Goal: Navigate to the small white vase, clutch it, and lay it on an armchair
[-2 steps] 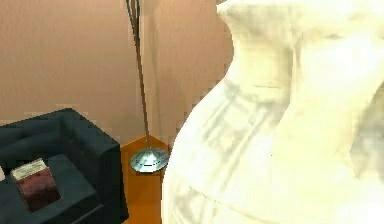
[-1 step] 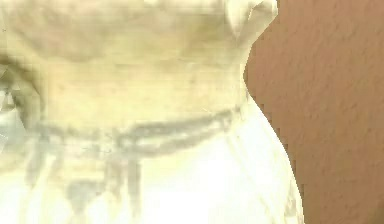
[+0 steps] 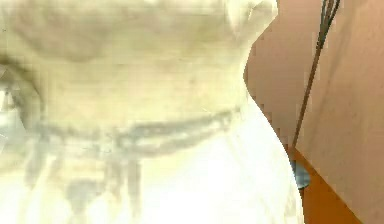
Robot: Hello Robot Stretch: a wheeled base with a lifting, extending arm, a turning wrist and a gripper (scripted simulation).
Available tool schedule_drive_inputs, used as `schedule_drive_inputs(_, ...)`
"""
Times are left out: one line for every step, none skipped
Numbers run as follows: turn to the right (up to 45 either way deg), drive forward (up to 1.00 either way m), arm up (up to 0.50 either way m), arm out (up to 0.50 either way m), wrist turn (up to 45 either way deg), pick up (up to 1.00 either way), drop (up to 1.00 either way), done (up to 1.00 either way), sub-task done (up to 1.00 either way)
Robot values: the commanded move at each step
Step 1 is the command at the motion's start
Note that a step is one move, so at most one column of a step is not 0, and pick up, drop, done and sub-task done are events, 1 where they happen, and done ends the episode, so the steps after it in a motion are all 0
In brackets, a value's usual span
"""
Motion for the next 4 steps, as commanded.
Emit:
schedule_drive_inputs(-45.0,0.0,0.0,0.0,0.0,0.0,0.0,0.0,0.0)
schedule_drive_inputs(-21.0,0.0,0.0,0.0,0.0,0.0,0.0,0.0,0.0)
schedule_drive_inputs(0.0,0.05,0.0,0.0,0.0,0.0,0.0,0.0,0.0)
schedule_drive_inputs(45.0,0.0,0.0,0.0,0.0,0.0,0.0,0.0,0.0)
